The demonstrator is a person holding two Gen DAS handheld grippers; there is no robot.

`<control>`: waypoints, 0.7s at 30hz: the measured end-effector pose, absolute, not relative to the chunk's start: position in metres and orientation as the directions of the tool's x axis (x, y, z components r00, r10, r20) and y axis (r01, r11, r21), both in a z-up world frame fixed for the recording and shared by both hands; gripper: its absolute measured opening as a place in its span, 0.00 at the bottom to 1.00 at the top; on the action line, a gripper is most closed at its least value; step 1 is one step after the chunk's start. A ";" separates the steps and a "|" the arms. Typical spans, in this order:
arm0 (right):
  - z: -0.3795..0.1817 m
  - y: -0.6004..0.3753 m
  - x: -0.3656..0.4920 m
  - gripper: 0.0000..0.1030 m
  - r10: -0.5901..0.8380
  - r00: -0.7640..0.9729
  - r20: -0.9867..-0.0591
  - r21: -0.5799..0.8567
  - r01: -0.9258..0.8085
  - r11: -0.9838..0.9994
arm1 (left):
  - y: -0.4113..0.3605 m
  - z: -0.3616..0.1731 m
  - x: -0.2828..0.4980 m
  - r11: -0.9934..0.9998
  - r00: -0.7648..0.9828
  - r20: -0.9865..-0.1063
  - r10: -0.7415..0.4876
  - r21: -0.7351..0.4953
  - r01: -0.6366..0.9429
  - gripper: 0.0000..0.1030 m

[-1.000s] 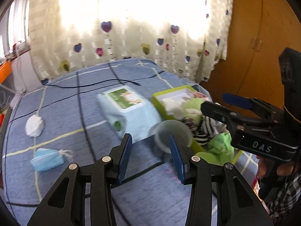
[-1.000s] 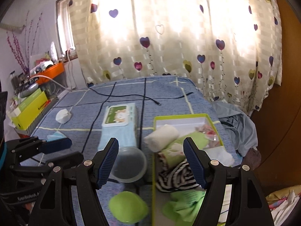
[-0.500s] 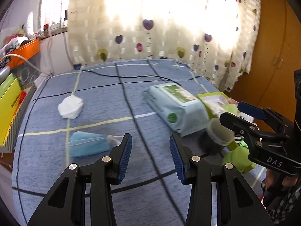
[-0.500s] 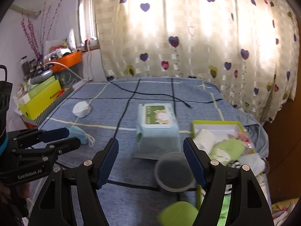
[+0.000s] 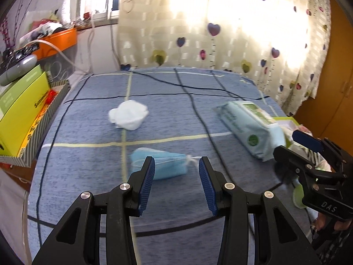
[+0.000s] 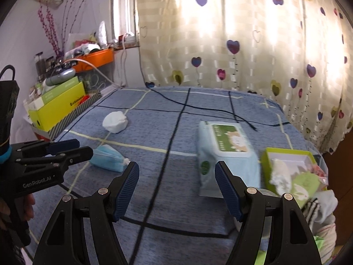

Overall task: Organize soft objects
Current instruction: 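Move both grippers back toward the blue mask and white cloth bundle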

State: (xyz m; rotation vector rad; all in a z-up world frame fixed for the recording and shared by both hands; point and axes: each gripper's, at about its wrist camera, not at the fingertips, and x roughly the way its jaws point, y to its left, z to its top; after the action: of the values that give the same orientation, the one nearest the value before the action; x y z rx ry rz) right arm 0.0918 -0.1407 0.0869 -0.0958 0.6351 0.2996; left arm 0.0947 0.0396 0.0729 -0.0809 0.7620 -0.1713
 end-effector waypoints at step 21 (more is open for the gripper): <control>0.038 -0.054 0.135 0.78 0.444 0.606 -0.660 0.098 -0.517 0.851 | 0.116 0.051 0.133 0.985 0.693 -0.709 -0.130 -0.171 0.010 0.42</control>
State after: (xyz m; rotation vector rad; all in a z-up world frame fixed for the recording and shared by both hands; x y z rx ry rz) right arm 0.1351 -0.0537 0.0384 -0.1068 0.7331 0.5565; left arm 0.1335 0.1158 0.0512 -0.1585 0.8025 -0.0788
